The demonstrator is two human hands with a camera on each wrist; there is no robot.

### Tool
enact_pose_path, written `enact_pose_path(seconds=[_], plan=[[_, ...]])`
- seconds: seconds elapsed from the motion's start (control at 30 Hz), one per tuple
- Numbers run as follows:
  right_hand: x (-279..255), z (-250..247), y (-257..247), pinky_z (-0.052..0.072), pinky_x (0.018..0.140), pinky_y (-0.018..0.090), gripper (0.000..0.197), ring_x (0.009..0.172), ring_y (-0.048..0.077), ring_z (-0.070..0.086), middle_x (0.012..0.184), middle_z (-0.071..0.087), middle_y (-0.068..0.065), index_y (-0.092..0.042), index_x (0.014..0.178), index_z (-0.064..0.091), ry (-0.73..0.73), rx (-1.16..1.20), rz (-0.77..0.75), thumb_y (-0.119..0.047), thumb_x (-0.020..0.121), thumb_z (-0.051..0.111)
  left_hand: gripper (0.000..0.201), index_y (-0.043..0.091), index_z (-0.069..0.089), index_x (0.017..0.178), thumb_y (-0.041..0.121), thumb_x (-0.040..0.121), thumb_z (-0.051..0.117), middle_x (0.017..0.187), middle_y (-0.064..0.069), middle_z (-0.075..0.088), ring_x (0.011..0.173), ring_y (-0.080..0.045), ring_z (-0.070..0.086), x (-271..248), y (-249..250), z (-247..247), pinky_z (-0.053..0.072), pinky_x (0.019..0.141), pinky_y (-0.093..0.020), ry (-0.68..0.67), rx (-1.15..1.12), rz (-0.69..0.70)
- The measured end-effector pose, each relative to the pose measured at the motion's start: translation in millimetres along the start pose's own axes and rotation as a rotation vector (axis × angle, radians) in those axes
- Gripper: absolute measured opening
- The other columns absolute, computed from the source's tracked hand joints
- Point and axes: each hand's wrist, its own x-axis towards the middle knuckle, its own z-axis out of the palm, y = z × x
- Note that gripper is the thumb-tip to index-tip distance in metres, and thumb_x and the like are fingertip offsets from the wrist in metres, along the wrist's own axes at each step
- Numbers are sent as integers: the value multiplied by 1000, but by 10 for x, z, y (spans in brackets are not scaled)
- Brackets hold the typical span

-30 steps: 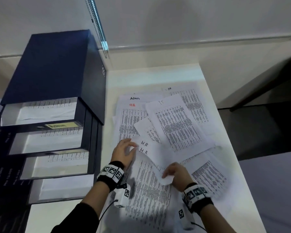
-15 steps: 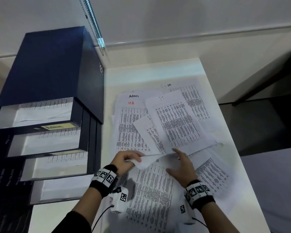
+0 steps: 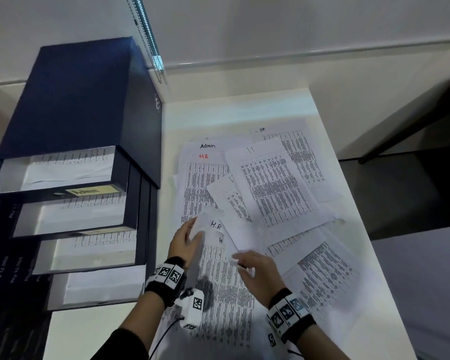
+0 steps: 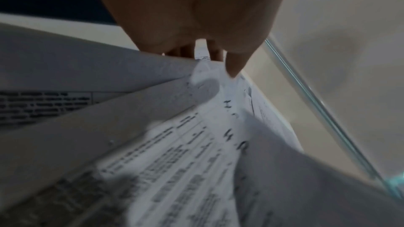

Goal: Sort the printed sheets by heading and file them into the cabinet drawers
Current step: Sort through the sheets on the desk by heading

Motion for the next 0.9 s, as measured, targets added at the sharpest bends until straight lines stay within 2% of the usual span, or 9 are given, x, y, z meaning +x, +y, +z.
enact_pose_path(seconds=[0.17,0.23,0.3,0.4,0.47,0.57,0.67,0.77,0.9], plan=[[259,-74,0,52,62,18,111,64,1,61,75,67,-4,-31,153,-5,-316,-8,411,-12,78,74,22,22,75,91,3,85,67,116,2,54,109,-15,56,-77,-125,-93,40,101,-23,68,316,93],[431,-150,-30,55,69,21,108,73,7,63,89,70,0,-30,153,6,-398,-82,444,-10,74,77,22,24,73,88,4,81,70,112,2,57,92,-9,58,-155,-125,-128,50,94,-27,114,281,68],[525,-179,-137,58,77,27,71,82,9,65,104,71,-1,-22,139,48,-502,-147,309,-10,75,75,38,26,67,108,5,76,73,115,2,57,90,-8,57,-201,-158,-171,52,94,-31,105,208,7],[403,-93,-329,59,66,38,11,58,15,60,66,61,-7,-13,84,71,-673,-121,46,-21,80,66,74,42,48,129,38,59,73,132,-3,57,117,-24,58,88,-849,-304,48,103,-48,122,18,-160],[275,-44,-375,55,68,36,23,55,7,51,63,54,-7,-14,77,70,-704,-152,-29,-37,81,67,72,41,53,126,49,56,70,126,-5,63,113,-26,63,-2,-730,-383,53,94,-48,75,-64,-178],[259,-107,-342,43,78,20,52,75,9,57,81,64,-3,-18,89,75,-669,-70,3,-66,81,56,14,13,68,86,1,79,68,97,1,71,83,-7,69,-319,-209,-376,54,75,-25,-6,-137,-147],[452,-193,-156,45,102,37,60,112,6,56,126,56,-8,-36,102,71,-344,205,280,-82,75,43,33,21,72,55,-11,60,77,113,-3,66,102,-13,66,-335,-221,-393,50,96,-36,-124,-200,-176],[629,-243,112,29,115,46,89,138,18,32,152,31,-7,-33,144,37,-333,-330,262,-77,70,59,38,13,73,63,-22,68,61,99,-1,68,101,-26,63,-315,-189,-356,54,86,-35,-90,-201,-202],[728,-293,133,35,110,41,78,119,20,48,128,55,-3,-24,136,42,-392,-656,254,-49,70,77,36,7,64,78,-12,48,64,96,-2,59,108,-26,54,-324,-85,-256,48,92,-40,-119,-253,-263]])
